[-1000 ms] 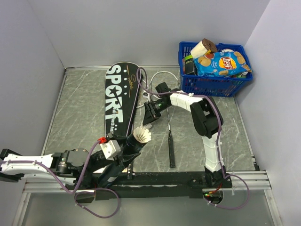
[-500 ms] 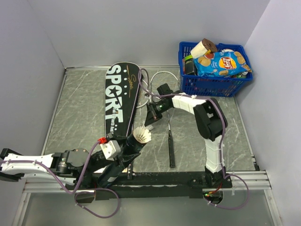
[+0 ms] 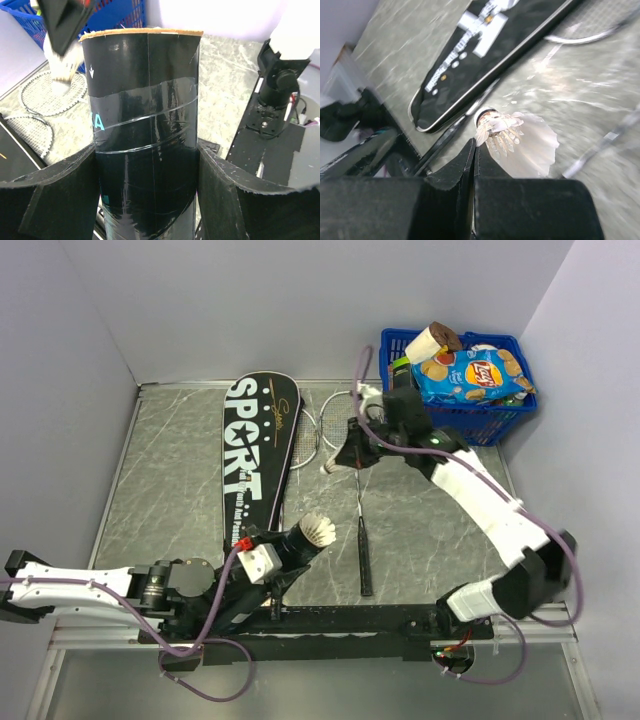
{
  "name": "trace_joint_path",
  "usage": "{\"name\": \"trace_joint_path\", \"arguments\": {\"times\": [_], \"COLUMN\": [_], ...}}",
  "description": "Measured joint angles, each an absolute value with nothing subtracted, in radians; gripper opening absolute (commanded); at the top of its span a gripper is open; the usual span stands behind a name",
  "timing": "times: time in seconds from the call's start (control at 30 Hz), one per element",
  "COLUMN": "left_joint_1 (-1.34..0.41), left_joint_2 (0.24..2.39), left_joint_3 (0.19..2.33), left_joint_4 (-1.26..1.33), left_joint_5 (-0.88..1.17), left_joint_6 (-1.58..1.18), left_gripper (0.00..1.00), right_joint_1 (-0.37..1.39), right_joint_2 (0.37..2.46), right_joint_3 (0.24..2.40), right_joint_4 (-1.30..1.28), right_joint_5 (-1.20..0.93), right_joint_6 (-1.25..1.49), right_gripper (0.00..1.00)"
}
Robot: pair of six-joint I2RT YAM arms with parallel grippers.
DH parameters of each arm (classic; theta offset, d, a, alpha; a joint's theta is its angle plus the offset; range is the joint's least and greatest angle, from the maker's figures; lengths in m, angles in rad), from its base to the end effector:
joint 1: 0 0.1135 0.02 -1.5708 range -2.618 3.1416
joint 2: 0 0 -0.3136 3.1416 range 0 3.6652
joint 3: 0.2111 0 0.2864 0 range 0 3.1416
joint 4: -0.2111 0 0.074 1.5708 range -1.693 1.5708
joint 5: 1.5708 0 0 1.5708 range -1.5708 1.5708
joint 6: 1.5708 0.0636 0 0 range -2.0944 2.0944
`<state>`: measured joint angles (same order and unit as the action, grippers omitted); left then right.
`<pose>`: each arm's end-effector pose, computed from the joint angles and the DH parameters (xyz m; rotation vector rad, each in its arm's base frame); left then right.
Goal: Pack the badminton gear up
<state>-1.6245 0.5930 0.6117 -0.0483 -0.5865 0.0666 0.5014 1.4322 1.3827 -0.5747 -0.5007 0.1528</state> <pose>0.0263 -0.1674 0.3502 0.8747 1.3939 -0.7377 0.3051 0.2020 0.3943 -0.6763 2.1518 0.9096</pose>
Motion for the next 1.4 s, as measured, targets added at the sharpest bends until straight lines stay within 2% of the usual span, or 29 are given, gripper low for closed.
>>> {"name": "trace_joint_path", "arguments": {"times": [0.07, 0.1, 0.37, 0.57, 0.93, 1.4], "left_joint_1": [-1.615, -1.606, -1.370, -1.281, -1.219, -1.219], "left_joint_2": [0.615, 0.624, 0.750, 0.857, 0.932, 0.876], "left_joint_3": [0.608, 0.608, 0.629, 0.691, 0.715, 0.673], "left_joint_4": [-0.033, -0.027, -0.005, -0.040, -0.168, -0.170], "left_joint_5": [-0.590, -0.587, -0.439, -0.351, -0.269, -0.241], "left_joint_6": [0.075, 0.078, 0.084, 0.097, 0.225, 0.242], "left_gripper": [0.08, 0.01, 0.01, 0.01, 0.01, 0.01], "right_joint_1": [0.501, 0.501, 0.501, 0.501, 0.500, 0.517], "right_joint_2": [1.368, 1.334, 1.128, 1.044, 0.962, 0.957], "right_joint_3": [1.377, 1.372, 1.357, 1.299, 1.296, 1.243], "right_joint_4": [-0.598, -0.612, -0.682, -0.731, -0.807, -0.814], "right_joint_5": [-0.450, -0.422, -0.324, -0.313, -0.468, -0.640], "right_joint_6": [0.156, 0.159, 0.160, 0.160, 0.154, 0.172], "right_gripper": [0.00, 0.00, 0.00, 0.00, 0.00, 0.00]}}
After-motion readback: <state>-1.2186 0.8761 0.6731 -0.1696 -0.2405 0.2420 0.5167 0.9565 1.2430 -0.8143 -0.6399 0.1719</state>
